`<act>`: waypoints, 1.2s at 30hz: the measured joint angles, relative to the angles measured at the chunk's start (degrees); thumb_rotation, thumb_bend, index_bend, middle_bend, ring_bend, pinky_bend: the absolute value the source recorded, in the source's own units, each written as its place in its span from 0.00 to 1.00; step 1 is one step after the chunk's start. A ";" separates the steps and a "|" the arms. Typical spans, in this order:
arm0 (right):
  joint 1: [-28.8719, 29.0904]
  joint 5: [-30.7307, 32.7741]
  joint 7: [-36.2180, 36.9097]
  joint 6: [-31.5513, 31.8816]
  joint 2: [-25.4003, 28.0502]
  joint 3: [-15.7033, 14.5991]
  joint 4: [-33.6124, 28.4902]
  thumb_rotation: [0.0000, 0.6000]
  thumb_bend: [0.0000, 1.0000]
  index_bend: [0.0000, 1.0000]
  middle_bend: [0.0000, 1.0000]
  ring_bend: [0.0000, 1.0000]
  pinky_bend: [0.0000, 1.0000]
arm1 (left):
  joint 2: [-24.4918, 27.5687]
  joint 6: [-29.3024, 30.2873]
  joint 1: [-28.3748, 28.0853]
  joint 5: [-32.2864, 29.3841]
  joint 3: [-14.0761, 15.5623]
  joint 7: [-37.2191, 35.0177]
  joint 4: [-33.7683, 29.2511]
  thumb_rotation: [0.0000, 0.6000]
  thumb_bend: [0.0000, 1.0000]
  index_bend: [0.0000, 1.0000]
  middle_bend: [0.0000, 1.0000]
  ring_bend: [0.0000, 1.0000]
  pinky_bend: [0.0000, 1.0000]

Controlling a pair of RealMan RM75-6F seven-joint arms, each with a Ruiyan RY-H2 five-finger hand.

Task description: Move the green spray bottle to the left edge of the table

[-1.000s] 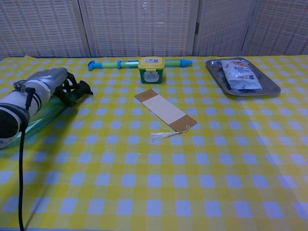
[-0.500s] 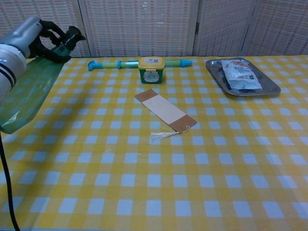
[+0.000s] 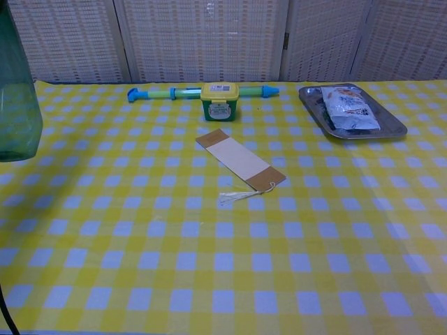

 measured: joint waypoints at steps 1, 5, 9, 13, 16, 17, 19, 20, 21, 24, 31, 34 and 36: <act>0.00 0.00 -0.14 -0.01 -0.05 -0.02 -0.03 1.00 0.39 0.00 0.00 0.00 0.00 | -0.65 1.54 0.58 0.63 -0.42 -2.45 1.43 1.00 0.46 0.43 0.62 1.00 1.00; 0.02 -0.26 -0.83 0.03 -0.30 -0.18 -0.17 1.00 0.39 0.00 0.00 0.00 0.00 | -2.48 4.44 3.24 2.12 -0.62 -7.19 4.63 1.00 0.46 0.44 0.62 1.00 1.00; 0.08 -0.75 -1.56 -0.03 -0.57 -0.47 -0.35 1.00 0.39 0.00 0.00 0.00 0.00 | -3.60 4.97 5.33 2.73 0.79 -9.09 5.43 1.00 0.46 0.44 0.62 1.00 1.00; 0.00 -1.25 -1.87 0.26 -0.67 -0.72 -0.51 1.00 0.39 0.00 0.00 0.00 0.00 | -4.32 4.53 6.45 3.04 1.76 -10.09 6.14 1.00 0.46 0.44 0.62 1.00 1.00; -0.08 -1.43 -1.97 0.49 -0.72 -0.81 -0.52 1.00 0.39 0.00 0.00 0.00 0.00 | -4.58 4.29 7.00 3.28 2.20 -10.52 6.64 1.00 0.46 0.45 0.62 1.00 1.00; -0.10 -1.47 -2.02 0.53 -0.74 -0.84 -0.50 1.00 0.39 0.00 0.00 0.00 0.00 | -4.66 4.25 7.16 3.37 2.33 -10.66 6.77 1.00 0.46 0.45 0.62 1.00 1.00; -0.09 -1.52 -2.04 0.53 -0.77 -0.87 -0.50 1.00 0.39 0.00 0.00 0.00 0.00 | -4.85 4.16 7.54 3.56 2.66 -10.99 7.04 1.00 0.46 0.45 0.62 1.00 1.00; -0.08 -1.56 -2.09 0.52 -0.78 -0.90 -0.50 1.00 0.39 0.00 0.00 0.00 0.00 | -4.95 4.10 7.71 3.64 2.83 -11.12 7.20 1.00 0.46 0.45 0.62 1.00 1.00; -0.06 -1.61 -2.16 0.51 -0.81 -0.93 -0.50 1.00 0.39 0.00 0.00 0.00 0.00 | -5.07 4.05 7.88 3.70 2.99 -11.26 7.40 1.00 0.46 0.45 0.62 1.00 1.00; -0.05 -1.67 -2.21 0.51 -0.84 -0.97 -0.51 1.00 0.39 0.00 0.00 0.00 0.00 | -5.49 3.78 8.35 3.83 3.39 -11.86 8.16 1.00 0.46 0.45 0.62 1.00 1.00; 0.00 -1.99 -2.55 0.50 -1.00 -1.16 -0.53 1.00 0.39 0.00 0.00 0.00 0.00 | -7.29 3.01 8.99 4.23 4.51 -14.30 11.79 1.00 0.46 0.46 0.62 1.00 1.00; 0.01 -2.05 -2.65 0.54 -1.05 -1.19 -0.51 1.00 0.39 0.00 0.00 0.00 0.00 | -8.56 2.78 9.06 4.66 4.99 -15.93 14.49 1.00 0.46 0.46 0.62 1.00 1.00; 0.04 -2.04 -2.74 0.50 -1.09 -1.20 -0.51 1.00 0.39 0.00 0.00 0.00 0.00 | -9.33 2.70 9.10 4.94 5.29 -16.73 15.99 1.00 0.46 0.46 0.62 1.00 1.00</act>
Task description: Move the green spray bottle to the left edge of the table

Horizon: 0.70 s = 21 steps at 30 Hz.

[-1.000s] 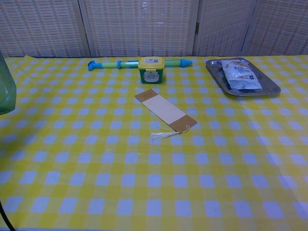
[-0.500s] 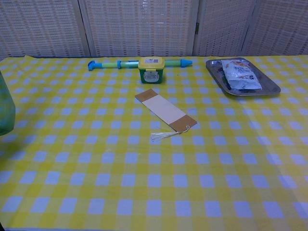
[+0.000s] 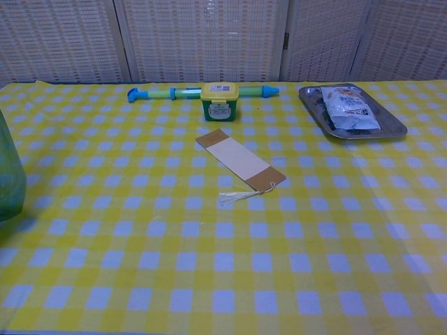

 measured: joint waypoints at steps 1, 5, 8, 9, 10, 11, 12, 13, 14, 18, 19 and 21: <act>0.01 0.00 -0.02 -0.02 -0.02 -0.01 0.00 1.00 0.39 0.00 0.00 0.00 0.00 | -0.48 -0.08 0.03 0.17 0.19 -0.57 0.93 1.00 0.46 0.46 0.62 1.00 1.00; 0.04 -0.06 -0.28 -0.05 -0.12 -0.08 -0.03 1.00 0.39 0.00 0.00 0.00 0.00 | -1.80 0.01 0.19 0.85 0.79 -2.22 3.42 1.00 0.46 0.45 0.62 1.00 1.00; 0.10 -0.12 -0.52 -0.17 -0.20 -0.14 -0.08 1.00 0.39 0.00 0.00 0.00 0.00 | -2.63 1.04 0.34 1.75 1.37 -2.91 5.11 1.00 0.46 0.45 0.62 1.00 1.00; 0.12 -0.16 -0.58 -0.20 -0.22 -0.17 -0.10 1.00 0.39 0.00 0.00 0.00 0.00 | -2.89 1.30 0.39 1.99 1.54 -3.15 5.63 1.00 0.46 0.45 0.62 1.00 1.00; 0.13 -0.21 -0.62 -0.20 -0.23 -0.20 -0.12 1.00 0.39 0.00 0.00 0.00 0.00 | -3.22 1.50 0.45 2.21 1.72 -3.52 6.28 1.00 0.46 0.45 0.62 1.00 1.00; 0.13 -0.33 -0.65 -0.18 -0.23 -0.25 -0.16 1.00 0.39 0.00 0.00 0.00 0.00 | -3.40 1.52 0.48 2.30 1.81 -3.76 6.70 1.00 0.46 0.45 0.62 1.00 1.00; 0.13 -0.43 -0.64 -0.13 -0.22 -0.29 -0.19 1.00 0.39 0.00 0.00 0.00 0.00 | -3.53 1.44 0.50 2.37 1.89 -3.99 7.07 1.00 0.46 0.45 0.62 1.00 1.00; 0.10 -0.51 -0.62 -0.04 -0.20 -0.32 -0.22 1.00 0.39 0.00 0.00 0.00 0.00 | -3.64 1.33 0.56 2.43 1.97 -4.33 7.38 1.00 0.46 0.45 0.62 1.00 1.00; 0.06 -0.59 -0.61 0.12 -0.18 -0.34 -0.23 1.00 0.39 0.00 0.00 0.00 0.00 | -3.71 1.32 0.64 2.52 2.06 -4.57 7.52 1.00 0.46 0.45 0.62 1.00 1.00; -0.06 -0.74 -0.66 0.41 -0.19 -0.38 -0.26 1.00 0.39 0.00 0.00 0.00 0.00 | -3.86 1.96 1.23 3.43 3.06 -4.92 7.62 1.00 0.46 0.45 0.62 1.00 1.00; -0.07 -0.78 -0.68 0.44 -0.19 -0.41 -0.27 1.00 0.39 0.00 0.00 0.00 0.00 | -3.88 2.40 1.47 3.78 3.37 -4.99 7.52 1.00 0.46 0.45 0.62 1.00 1.00; -0.10 -0.90 -0.70 0.51 -0.20 -0.46 -0.30 1.00 0.39 0.00 0.00 0.00 0.00 | -3.89 3.16 1.88 4.33 3.86 -5.11 7.23 1.00 0.46 0.45 0.62 1.00 1.00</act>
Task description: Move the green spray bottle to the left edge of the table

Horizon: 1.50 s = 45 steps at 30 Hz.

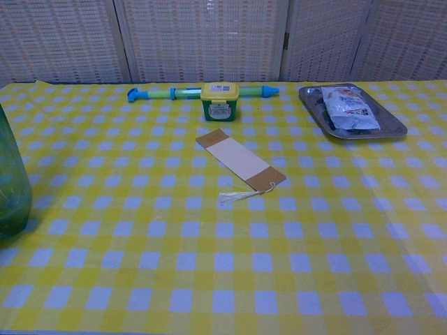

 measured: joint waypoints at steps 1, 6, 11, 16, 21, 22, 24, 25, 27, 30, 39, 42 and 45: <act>-0.01 -0.05 -0.01 0.03 0.01 -0.02 -0.01 1.00 0.39 0.00 0.00 0.00 0.00 | 0.01 0.51 0.29 0.38 0.32 -0.04 -0.23 1.00 0.46 0.45 0.62 1.00 1.00; -0.18 -0.46 0.03 0.57 0.07 -0.14 -0.09 1.00 0.39 0.00 0.00 0.00 0.00 | 0.30 1.60 1.31 1.49 1.38 -0.02 -1.19 1.00 0.46 0.46 0.62 1.00 1.00; -0.45 -1.04 -0.01 1.24 0.12 -0.32 -0.17 1.00 0.39 0.00 0.00 0.00 0.00 | 0.44 1.91 2.00 2.07 2.09 0.14 -1.13 1.00 0.45 0.46 0.62 1.00 1.00; -0.60 -1.40 -0.17 1.64 0.10 -0.43 -0.23 1.00 0.39 0.00 0.00 0.00 0.00 | 0.09 1.75 2.24 2.24 2.30 -0.81 0.01 1.00 0.45 0.46 0.62 1.00 1.00; -0.65 -1.64 -0.37 1.79 0.03 -0.49 -0.24 1.00 0.39 0.00 0.00 0.00 0.00 | -0.44 2.27 3.01 2.77 3.02 -2.10 1.40 1.00 0.45 0.46 0.62 1.00 1.00; -0.67 -1.74 -0.43 1.86 0.01 -0.53 -0.25 1.00 0.39 0.00 0.00 0.00 0.00 | -0.59 2.25 3.26 2.81 3.22 -2.39 1.77 1.00 0.45 0.45 0.62 1.00 1.00; -0.74 -1.98 -0.57 2.09 -0.02 -0.60 -0.29 1.00 0.39 0.00 0.00 0.00 0.00 | -0.76 2.20 3.61 2.90 3.54 -2.99 2.21 1.00 0.45 0.45 0.61 1.00 1.00; -0.78 -2.07 -0.62 2.21 -0.04 -0.62 -0.31 1.00 0.39 0.00 0.00 0.00 0.00 | -0.87 2.21 3.88 3.02 3.82 -3.44 2.55 1.00 0.45 0.44 0.60 1.00 1.00; -0.89 -2.27 -0.83 2.50 -0.10 -0.65 -0.38 1.00 0.39 0.00 0.00 0.00 0.00 | -1.01 2.38 4.33 3.39 4.40 -4.13 3.10 1.00 0.45 0.43 0.58 1.00 1.00; -0.99 -2.54 -1.11 2.71 -0.20 -0.74 -0.48 1.00 0.39 0.00 0.00 0.00 0.00 | -1.14 3.18 5.03 4.20 5.27 -5.12 3.67 1.00 0.44 0.41 0.54 1.00 1.00; -1.18 -3.02 -1.39 3.20 -0.24 -0.88 -0.58 1.00 0.39 0.00 0.00 0.00 0.00 | -0.55 6.22 7.75 6.03 7.31 -7.24 3.04 1.00 0.38 0.40 0.50 1.00 1.00; -1.23 -3.12 -1.52 3.32 -0.26 -0.90 -0.65 1.00 0.39 0.00 0.00 0.00 0.00 | 0.04 7.01 8.16 6.61 7.70 -7.23 2.20 1.00 0.36 0.40 0.50 1.00 1.00; -1.27 -3.21 -1.67 3.43 -0.32 -0.91 -0.70 1.00 0.39 0.00 0.00 0.00 0.00 | 0.62 7.46 8.49 7.06 7.98 -7.05 1.20 1.00 0.36 0.41 0.49 1.00 1.00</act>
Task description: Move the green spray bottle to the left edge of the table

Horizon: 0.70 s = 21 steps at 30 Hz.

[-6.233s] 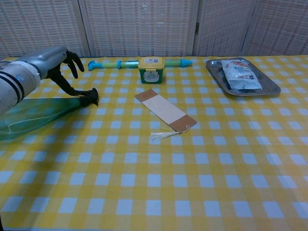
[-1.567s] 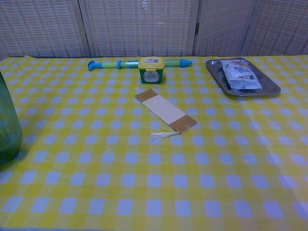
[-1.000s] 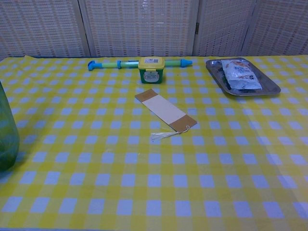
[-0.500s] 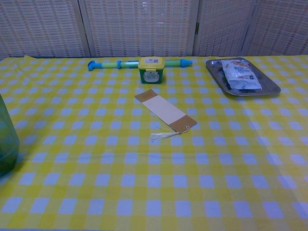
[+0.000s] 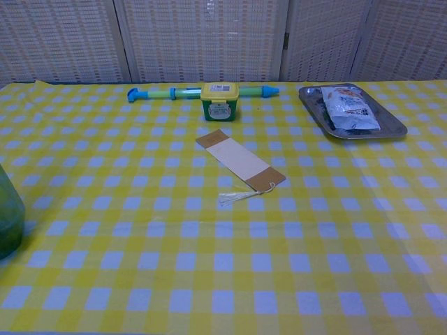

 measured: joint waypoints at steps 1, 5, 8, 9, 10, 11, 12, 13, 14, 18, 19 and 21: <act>0.00 -0.05 -0.04 0.01 -0.02 -0.01 -0.01 1.00 0.39 0.00 0.00 0.00 0.00 | 0.21 0.17 0.15 0.17 0.12 0.07 -0.42 1.00 0.35 0.41 0.49 1.00 1.00; 0.00 -0.13 -0.27 0.01 -0.10 -0.03 -0.06 1.00 0.39 0.00 0.00 0.00 0.00 | 0.64 0.98 0.91 0.70 0.58 0.11 -1.43 1.00 0.34 0.43 0.49 1.00 1.00; 0.04 -0.16 -0.40 -0.08 -0.14 -0.06 -0.09 1.00 0.39 0.00 0.00 0.00 0.00 | 0.89 1.57 1.39 1.01 0.82 -0.08 -2.02 1.00 0.34 0.43 0.48 1.00 1.00; 0.04 -0.18 -0.45 -0.07 -0.15 -0.06 -0.10 1.00 0.39 0.00 0.00 0.00 0.00 | 0.97 1.84 1.55 1.12 0.89 -0.14 -2.18 1.00 0.34 0.43 0.48 1.00 1.00; 0.04 -0.21 -0.49 -0.05 -0.16 -0.06 -0.11 1.00 0.39 0.00 0.00 0.00 0.00 | 1.12 2.28 1.83 1.29 1.01 -0.20 -2.42 1.00 0.34 0.43 0.48 1.00 1.00; 0.03 -0.24 -0.52 -0.03 -0.17 -0.07 -0.13 1.00 0.39 0.00 0.00 0.00 0.00 | 1.25 2.64 2.07 1.43 1.11 -0.24 -2.63 1.00 0.34 0.43 0.48 1.00 1.00; 0.03 -0.27 -0.57 -0.02 -0.18 -0.07 -0.14 1.00 0.39 0.00 0.00 0.00 0.00 | 1.38 2.98 2.36 1.58 1.24 -0.27 -2.81 1.00 0.34 0.43 0.48 1.00 1.00; 0.03 -0.30 -0.64 -0.02 -0.20 -0.09 -0.16 1.00 0.39 0.00 0.00 0.00 0.00 | 1.56 3.42 2.77 1.77 1.46 -0.32 -3.04 1.00 0.34 0.43 0.48 1.00 1.00; 0.02 -0.39 -0.72 -0.01 -0.22 -0.12 -0.19 1.00 0.39 0.00 0.00 0.00 0.00 | 1.63 3.67 3.14 1.89 1.69 -0.37 -3.15 1.00 0.34 0.44 0.48 1.00 1.00; 0.03 -0.74 -1.17 -0.02 -0.35 -0.29 -0.27 1.00 0.39 0.00 0.00 0.00 0.00 | 1.37 5.23 5.00 2.57 2.93 -0.99 -2.68 1.00 0.34 0.44 0.48 1.00 1.00; 0.02 -0.82 -1.28 -0.02 -0.38 -0.33 -0.29 1.00 0.39 0.00 0.00 0.00 0.00 | 1.26 5.55 5.39 2.71 3.16 -1.24 -2.32 1.00 0.34 0.44 0.48 1.00 1.00; 0.00 -1.02 -1.53 0.05 -0.48 -0.41 -0.33 1.00 0.39 0.00 0.00 0.00 0.00 | 1.11 5.58 5.79 2.76 3.31 -1.66 -1.84 1.00 0.34 0.44 0.48 1.00 1.00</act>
